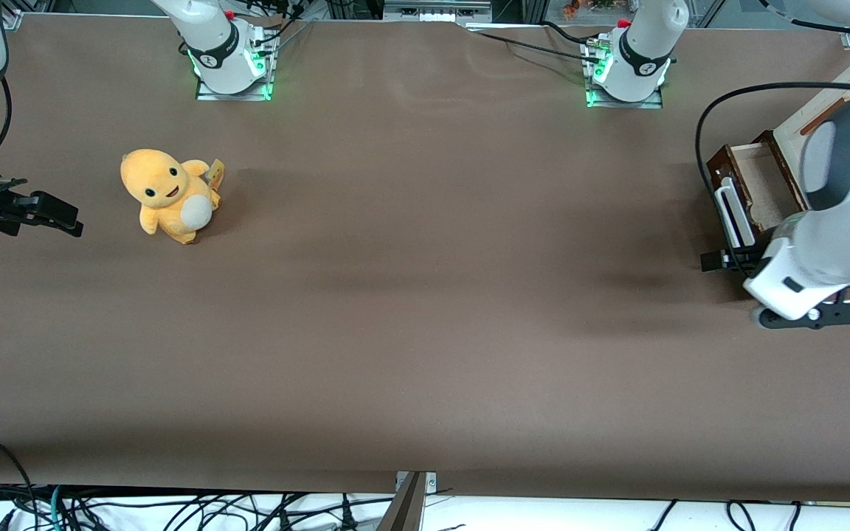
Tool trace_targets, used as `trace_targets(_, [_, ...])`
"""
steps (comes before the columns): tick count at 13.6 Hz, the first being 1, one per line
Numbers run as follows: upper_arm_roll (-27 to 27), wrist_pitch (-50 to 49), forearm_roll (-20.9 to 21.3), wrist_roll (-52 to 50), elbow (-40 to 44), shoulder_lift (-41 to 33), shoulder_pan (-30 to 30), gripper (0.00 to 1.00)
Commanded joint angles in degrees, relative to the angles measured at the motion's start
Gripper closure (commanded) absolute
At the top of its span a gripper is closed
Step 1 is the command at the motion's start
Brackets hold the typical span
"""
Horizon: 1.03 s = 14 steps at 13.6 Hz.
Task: Open lower drawer with left arm only
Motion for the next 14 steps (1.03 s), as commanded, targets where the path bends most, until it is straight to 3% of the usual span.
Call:
trace_targets(1, [2.97, 2.10, -4.95, 5.06, -1.30, -1.88, -0.46, 0.00])
trace_targets(4, [4.65, 2.19, -6.45, 8.93, -2.53, -2.41, -0.46, 0.00])
trace_targets(10, [11.06, 4.20, -13.66, 14.13, -2.53, -3.20, -0.63, 0.00])
trace_targets(14, [11.33, 4.21, -12.70, 14.39, -2.61, -3.20, -1.08, 0.00])
